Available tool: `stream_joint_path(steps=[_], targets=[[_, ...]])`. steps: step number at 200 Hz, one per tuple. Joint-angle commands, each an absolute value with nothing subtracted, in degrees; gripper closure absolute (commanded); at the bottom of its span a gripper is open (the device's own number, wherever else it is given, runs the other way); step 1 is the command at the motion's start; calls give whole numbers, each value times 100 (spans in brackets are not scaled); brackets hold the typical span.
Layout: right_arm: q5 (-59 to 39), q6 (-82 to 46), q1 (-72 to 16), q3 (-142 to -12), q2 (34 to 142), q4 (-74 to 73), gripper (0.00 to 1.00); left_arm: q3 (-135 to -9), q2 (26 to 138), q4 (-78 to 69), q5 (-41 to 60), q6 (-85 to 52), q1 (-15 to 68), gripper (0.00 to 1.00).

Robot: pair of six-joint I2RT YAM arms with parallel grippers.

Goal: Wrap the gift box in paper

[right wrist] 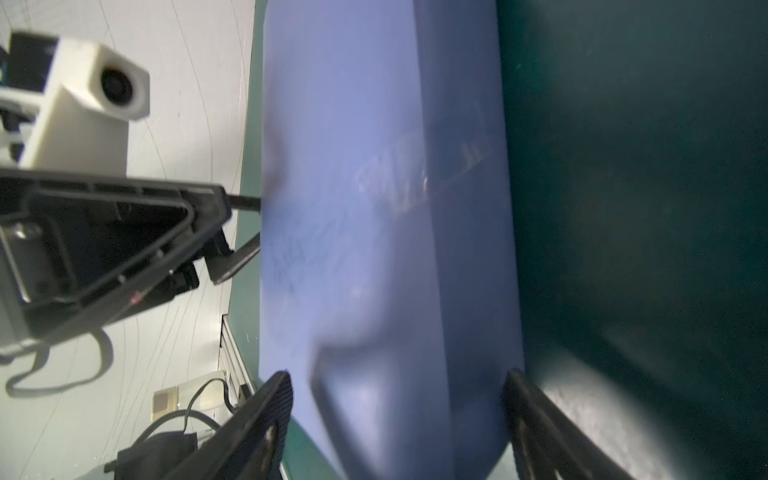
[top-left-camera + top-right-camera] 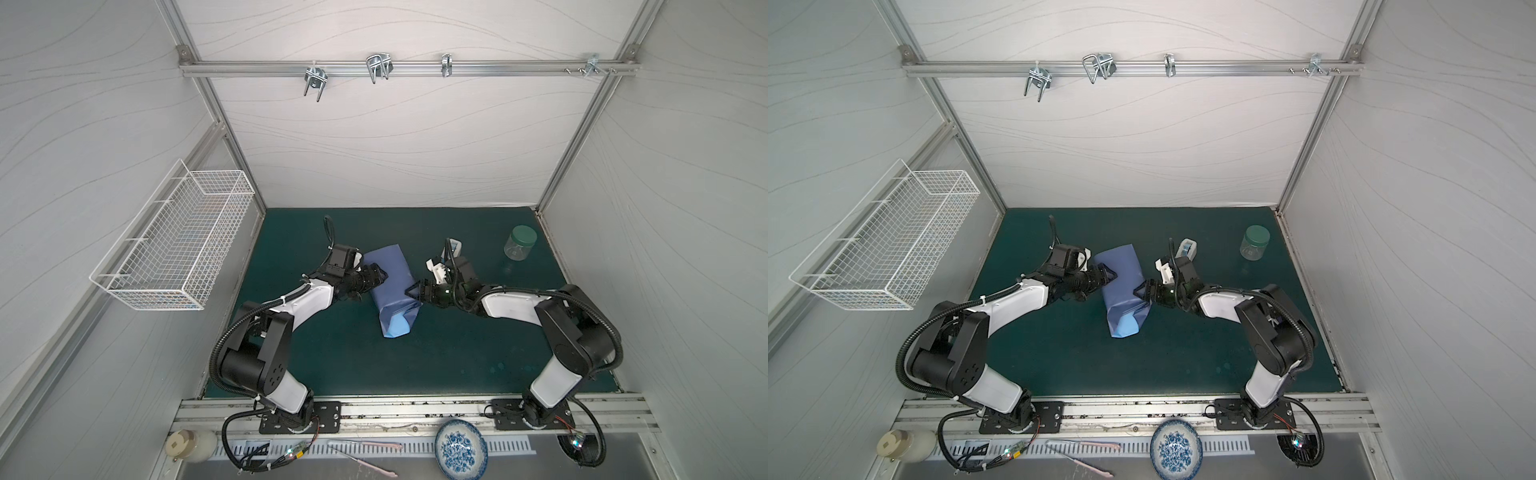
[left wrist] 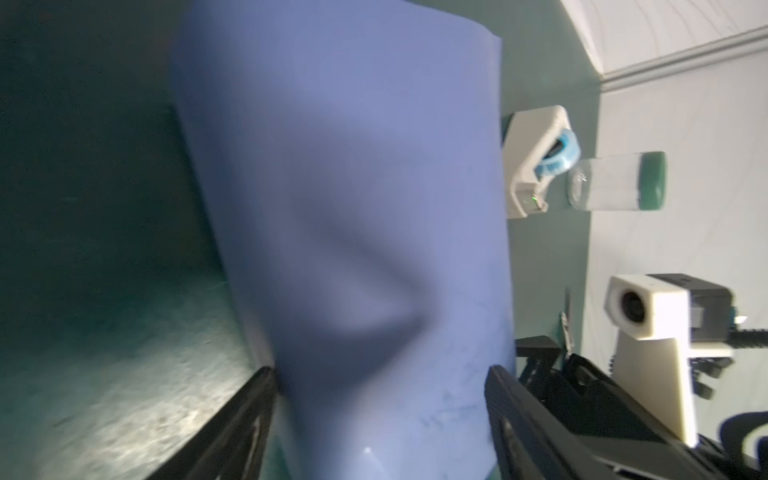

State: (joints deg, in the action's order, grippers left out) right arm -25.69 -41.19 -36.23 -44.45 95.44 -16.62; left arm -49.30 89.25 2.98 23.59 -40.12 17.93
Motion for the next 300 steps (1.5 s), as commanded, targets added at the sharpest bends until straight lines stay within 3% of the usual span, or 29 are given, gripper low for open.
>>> stream_joint_path(steps=[1,80,141,167,214,272,300], targets=[[-2465,-4226,-3819,-4240,9117,-1846,19,-5001,9041,-78,2765,-3997,1896,20],[-1819,-4256,-4082,-3126,7906,-1641,19,-4894,9091,-248,2953,-4056,2487,22],[-66,-2517,-4173,-3777,6647,897,12,-4571,7702,616,2013,-3574,1925,16],[-277,-1923,-4559,-4461,6937,1160,21,-3786,6801,899,1577,-3524,1881,21],[-1306,-1399,-4632,-5856,8284,1704,47,-2497,5430,849,1394,-3671,1890,25],[-1661,-1328,-4672,-6441,9169,1870,62,-2171,5624,823,1493,-3446,1974,36],[-1692,-1315,-4659,-6565,9384,1890,65,-2212,5934,751,1282,-3204,2338,50]])
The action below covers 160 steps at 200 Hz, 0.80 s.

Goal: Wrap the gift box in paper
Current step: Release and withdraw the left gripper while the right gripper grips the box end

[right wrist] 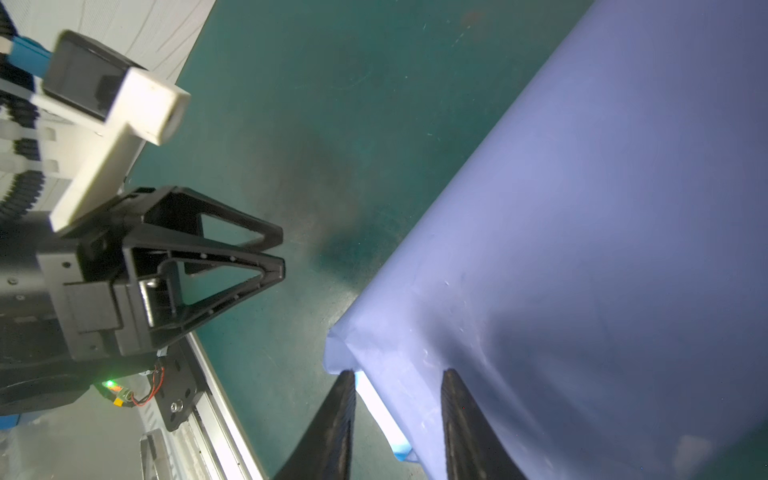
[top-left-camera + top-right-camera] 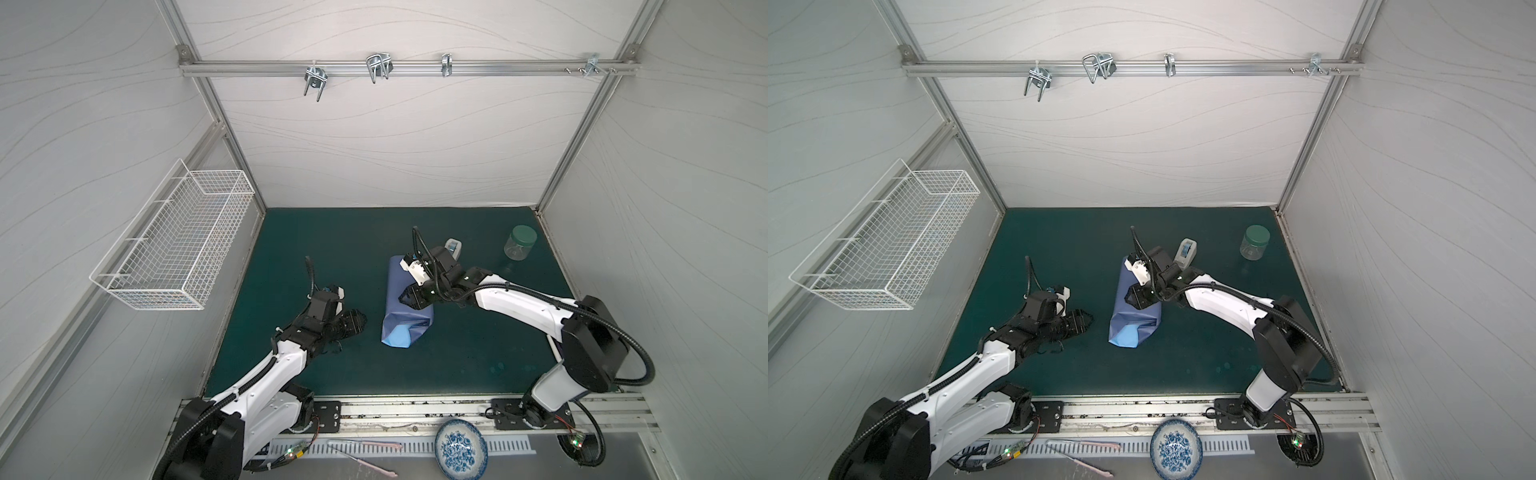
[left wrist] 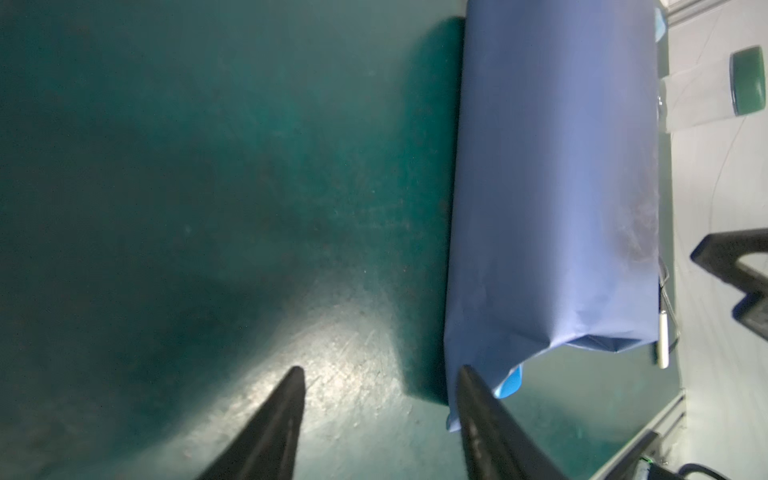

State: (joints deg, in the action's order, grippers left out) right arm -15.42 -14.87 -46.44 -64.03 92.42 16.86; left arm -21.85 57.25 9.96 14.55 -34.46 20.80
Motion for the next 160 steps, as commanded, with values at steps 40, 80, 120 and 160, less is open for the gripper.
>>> stream_joint_path(steps=[40,80,120,160], targets=[[-1826,-1336,-4517,-6476,9453,1807,66,-2162,6360,315,1028,-2953,2716,62],[-1916,-1352,-4500,-6394,9586,1740,67,-2389,6859,222,1132,-2690,2729,67],[-1997,-1211,-4494,-6495,9397,1936,67,-2413,6955,217,1016,-2751,2741,68],[-672,-75,-5052,-6381,8739,2476,49,-2416,6846,344,857,-2894,2738,67]])
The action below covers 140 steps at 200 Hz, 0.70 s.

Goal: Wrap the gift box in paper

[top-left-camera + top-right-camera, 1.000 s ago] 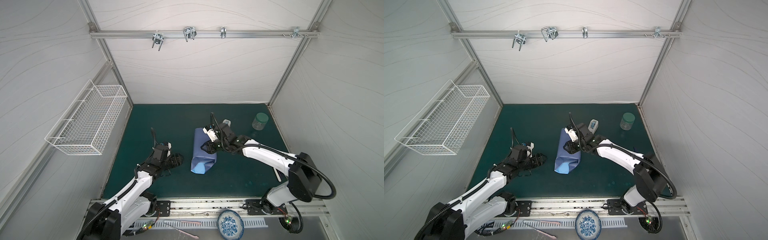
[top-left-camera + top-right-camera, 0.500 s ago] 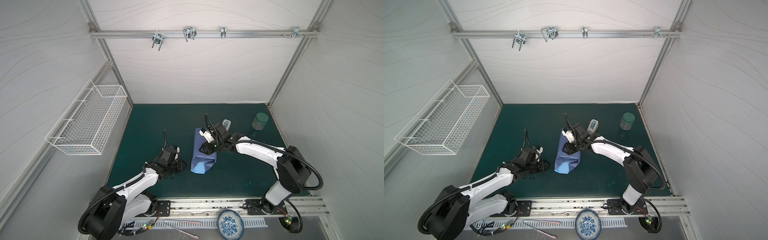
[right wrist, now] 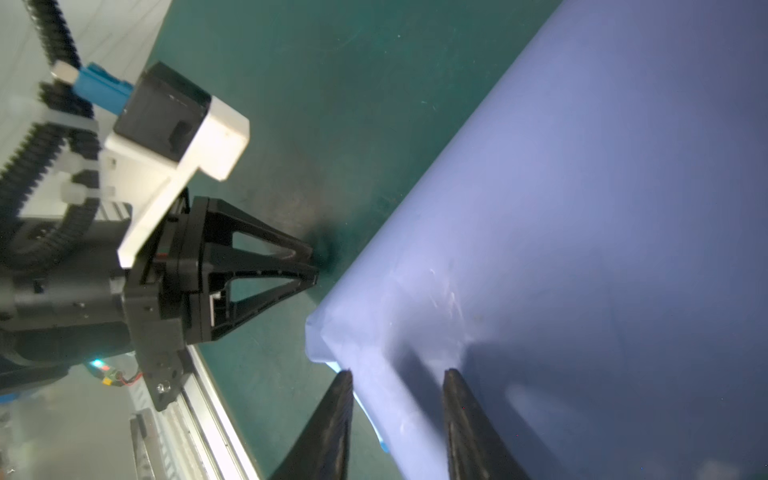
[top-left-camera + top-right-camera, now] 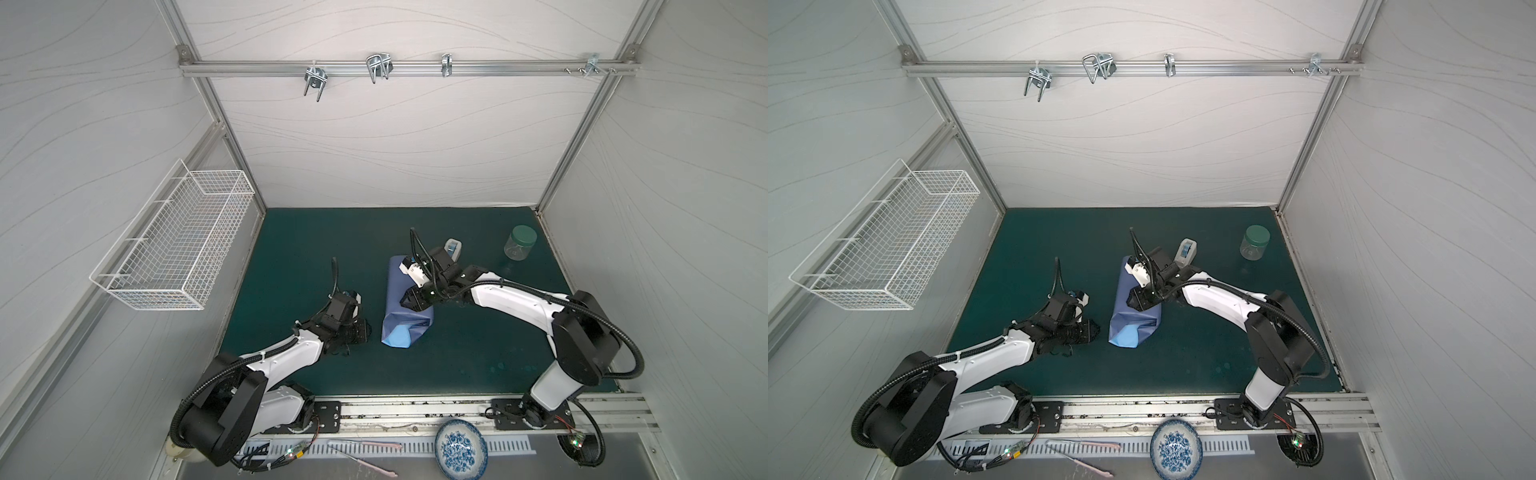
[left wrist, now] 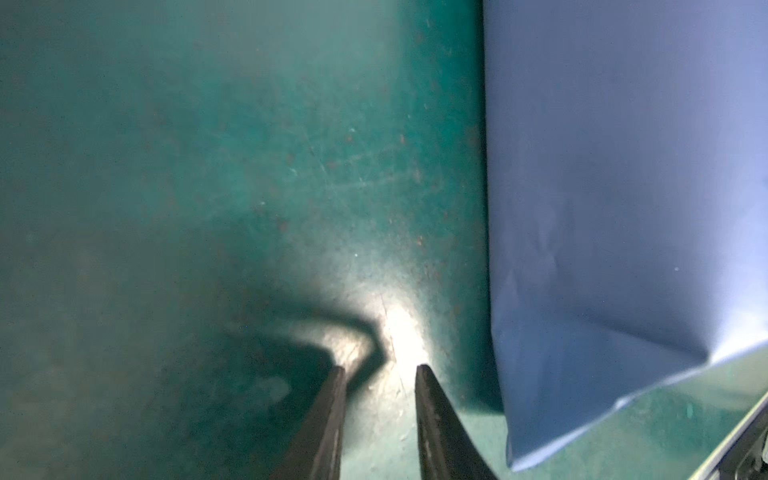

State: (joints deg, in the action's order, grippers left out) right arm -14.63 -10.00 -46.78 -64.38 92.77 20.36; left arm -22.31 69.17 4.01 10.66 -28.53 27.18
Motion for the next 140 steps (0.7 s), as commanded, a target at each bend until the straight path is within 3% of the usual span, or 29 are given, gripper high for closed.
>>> stream_joint_path(steps=[1,18,24,41,91,140], targets=[[-639,-55,-5062,-6368,8724,2477,48,-2408,6842,339,859,-2902,2735,67],[-480,582,-5133,-6199,8560,2490,30,-2347,6771,276,826,-3000,2729,67],[-504,834,-5141,-6135,8505,2465,18,-2343,6764,242,852,-3031,2733,67],[-491,1401,-5142,-5916,8357,2290,10,-2325,6786,167,931,-3076,2727,66],[-380,2723,-5127,-5271,8050,1736,6,-2415,6910,248,1176,-3028,2733,65],[-147,3222,-4985,-5284,8412,1393,15,-2445,7075,123,1295,-2934,2733,65]])
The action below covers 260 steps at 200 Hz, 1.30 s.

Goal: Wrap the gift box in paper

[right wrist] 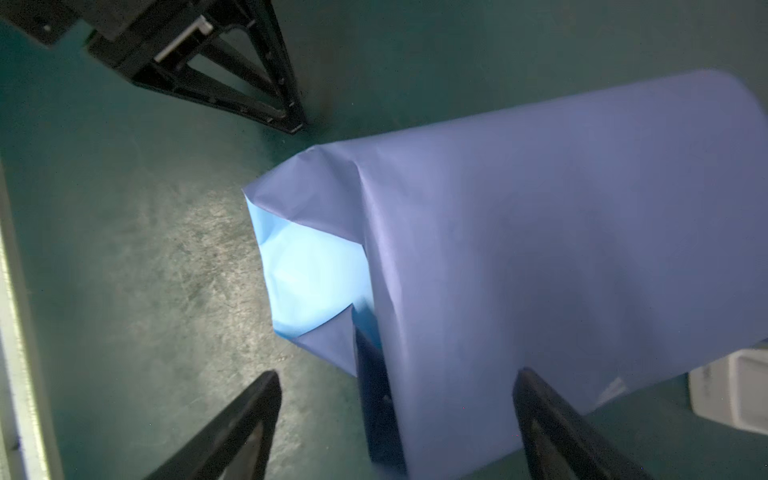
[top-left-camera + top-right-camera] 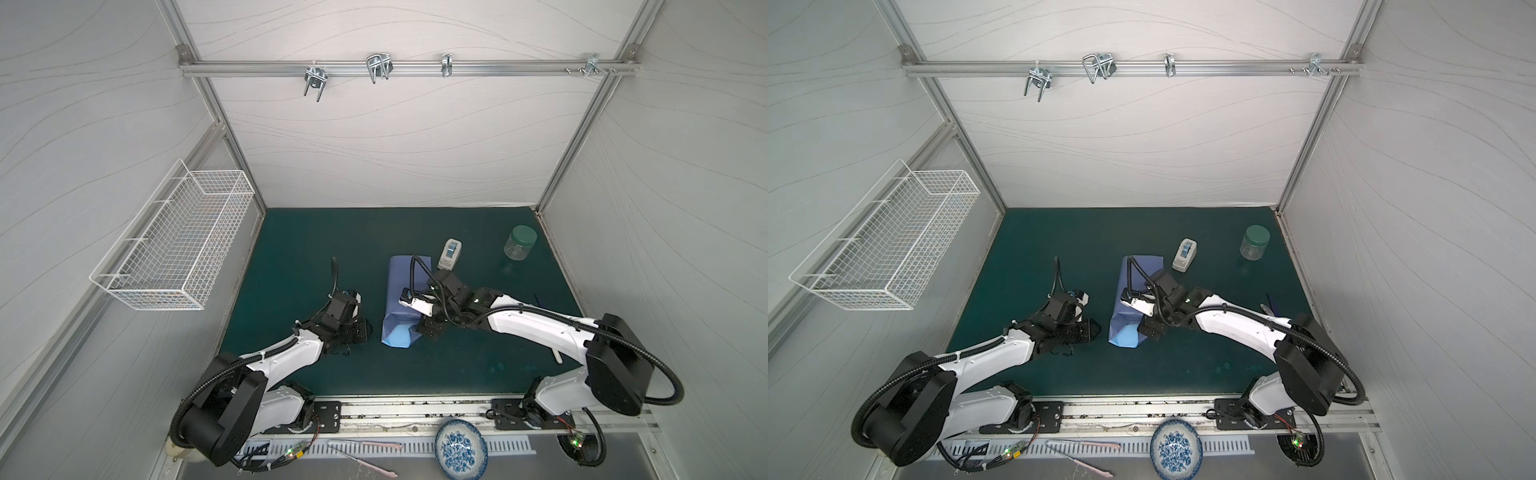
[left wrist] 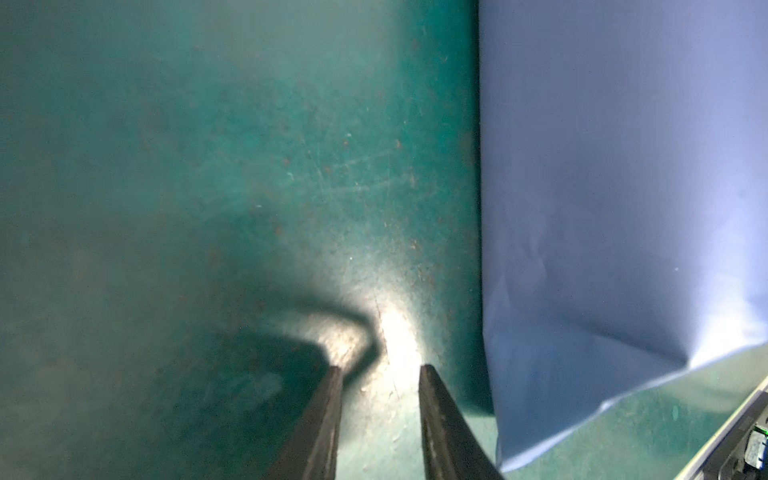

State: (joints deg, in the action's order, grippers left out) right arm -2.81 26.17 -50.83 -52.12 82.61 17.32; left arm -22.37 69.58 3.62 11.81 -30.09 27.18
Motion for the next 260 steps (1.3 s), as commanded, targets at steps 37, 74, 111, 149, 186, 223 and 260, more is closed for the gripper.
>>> stream_joint_path(steps=[37,74,111,149,186,223,260], targets=[[-150,3405,-4981,-5324,8665,1256,22,-2515,7216,50,1316,-2898,2727,65],[-19,3489,-4979,-5310,8824,1178,28,-2531,7345,25,1286,-2837,2741,65],[165,3576,-4975,-5186,8830,990,35,-2602,7508,-93,1412,-2626,2749,67],[231,3612,-4977,-5177,8843,993,39,-2624,7487,-149,1460,-2414,2862,69],[324,3648,-4984,-5142,8900,991,39,-2637,7565,-330,1567,-2476,2997,70],[417,3665,-5003,-5130,8947,1011,40,-2688,7672,-501,1617,-2557,3142,71],[435,3665,-5009,-5134,8888,1012,40,-2674,7699,-663,1691,-2625,3198,72]])
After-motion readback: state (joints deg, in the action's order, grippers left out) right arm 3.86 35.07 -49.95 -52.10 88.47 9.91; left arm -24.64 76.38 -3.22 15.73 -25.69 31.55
